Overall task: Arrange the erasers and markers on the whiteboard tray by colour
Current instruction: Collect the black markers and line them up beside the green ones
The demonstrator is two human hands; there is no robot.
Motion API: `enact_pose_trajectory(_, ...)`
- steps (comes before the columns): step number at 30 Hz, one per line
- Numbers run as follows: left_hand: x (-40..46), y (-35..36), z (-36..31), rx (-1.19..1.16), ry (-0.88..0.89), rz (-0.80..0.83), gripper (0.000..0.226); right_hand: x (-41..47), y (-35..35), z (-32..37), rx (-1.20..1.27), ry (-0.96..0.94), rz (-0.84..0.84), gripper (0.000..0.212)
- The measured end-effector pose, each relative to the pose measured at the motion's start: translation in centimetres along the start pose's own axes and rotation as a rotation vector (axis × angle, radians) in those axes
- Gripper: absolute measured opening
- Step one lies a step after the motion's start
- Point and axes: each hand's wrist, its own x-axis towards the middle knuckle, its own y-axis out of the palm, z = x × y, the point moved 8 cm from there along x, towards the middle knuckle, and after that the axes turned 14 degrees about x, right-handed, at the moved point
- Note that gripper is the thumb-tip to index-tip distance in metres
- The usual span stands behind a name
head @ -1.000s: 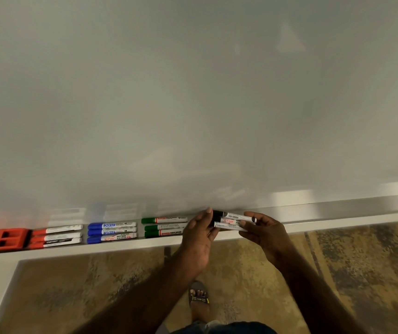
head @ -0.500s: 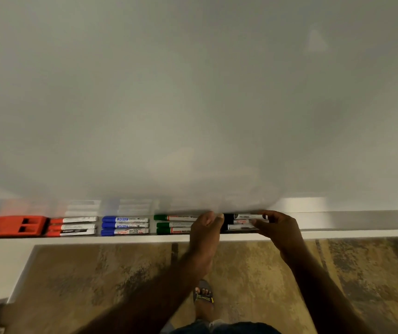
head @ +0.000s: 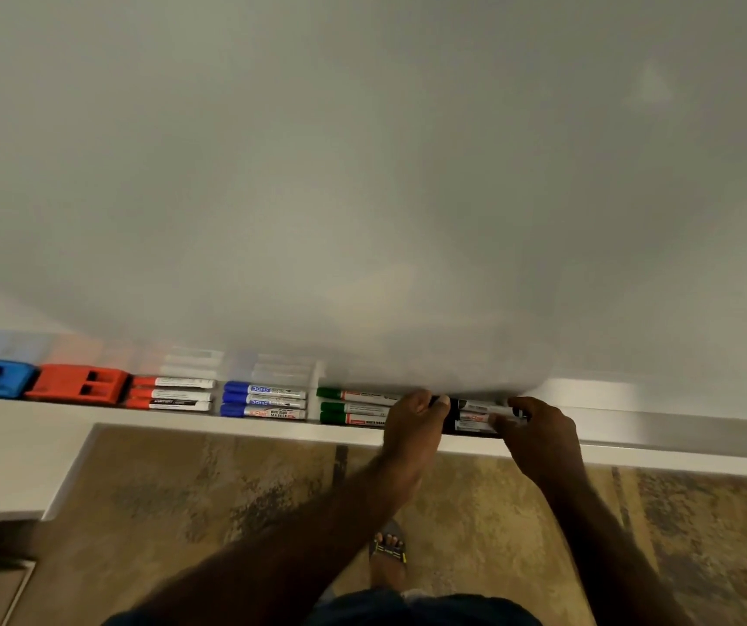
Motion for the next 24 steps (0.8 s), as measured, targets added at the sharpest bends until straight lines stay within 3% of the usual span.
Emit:
enact_pose_trajectory(4,-0.1,-0.2,-0.2,0.043,0.016,0.005,0.020,-0.2,0.1,0.2,-0.015,-0.022,0.004,0.043)
enact_pose_trajectory(9,-0.1,-0.3,-0.3,0.039,0.018,0.009,0.021,-0.6,-0.5,0.2,0.023,-0.061,-0.040,0.014)
enact_pose_trajectory(15,0.2,-0.2,0.1,0.008,-0.002,0.015,0.024,-1.0,-0.1,-0.7,0.086,-0.064,-0.047,0.033)
enact_pose_trajectory(24,0.3,-0.3,0.3,0.019,0.002,0.023,0.046,-1.3,0.6,-0.4,0.056,-0.084,-0.068,0.034)
